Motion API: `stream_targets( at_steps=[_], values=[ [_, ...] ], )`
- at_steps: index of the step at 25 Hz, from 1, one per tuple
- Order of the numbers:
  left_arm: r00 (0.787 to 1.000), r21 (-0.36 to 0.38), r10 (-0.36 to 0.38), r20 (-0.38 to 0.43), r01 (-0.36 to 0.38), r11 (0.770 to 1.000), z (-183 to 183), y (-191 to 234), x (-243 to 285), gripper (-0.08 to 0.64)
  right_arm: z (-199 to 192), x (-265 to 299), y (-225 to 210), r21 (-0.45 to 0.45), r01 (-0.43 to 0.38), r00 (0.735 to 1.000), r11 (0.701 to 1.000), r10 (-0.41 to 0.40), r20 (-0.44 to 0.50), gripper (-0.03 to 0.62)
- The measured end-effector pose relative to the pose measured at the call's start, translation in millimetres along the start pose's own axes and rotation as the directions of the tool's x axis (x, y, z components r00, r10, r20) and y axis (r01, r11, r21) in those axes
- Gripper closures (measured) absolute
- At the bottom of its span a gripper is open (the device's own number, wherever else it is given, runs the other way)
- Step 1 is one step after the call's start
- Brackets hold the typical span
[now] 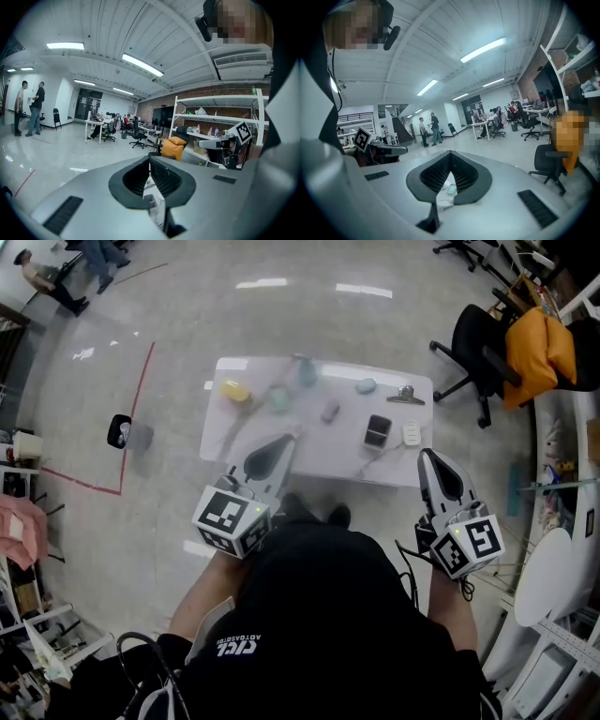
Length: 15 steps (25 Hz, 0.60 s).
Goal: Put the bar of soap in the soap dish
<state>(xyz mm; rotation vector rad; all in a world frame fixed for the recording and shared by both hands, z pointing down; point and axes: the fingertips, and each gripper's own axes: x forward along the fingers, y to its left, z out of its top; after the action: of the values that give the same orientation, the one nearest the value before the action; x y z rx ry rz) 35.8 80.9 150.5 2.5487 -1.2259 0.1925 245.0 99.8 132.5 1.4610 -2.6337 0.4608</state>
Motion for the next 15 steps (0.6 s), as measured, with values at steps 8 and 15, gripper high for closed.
stream_targets(
  at_steps=[8, 15],
  values=[
    [0.999, -0.031, -0.036, -0.011, 0.035, 0.999, -6.7, 21.2, 19.0, 0.549, 2.1, 25.3, -12.8, 0.027, 0.036, 0.999, 0.999, -0.036, -0.021, 0.575],
    [0.995, -0.005, -0.102, 0.011, 0.102, 0.995, 5.7, 58.0, 42.7, 0.551, 24.5, 58.8, -30.9, 0.011, 0.136, 0.99, 0.991, -0.135, -0.033, 0.577]
  ],
)
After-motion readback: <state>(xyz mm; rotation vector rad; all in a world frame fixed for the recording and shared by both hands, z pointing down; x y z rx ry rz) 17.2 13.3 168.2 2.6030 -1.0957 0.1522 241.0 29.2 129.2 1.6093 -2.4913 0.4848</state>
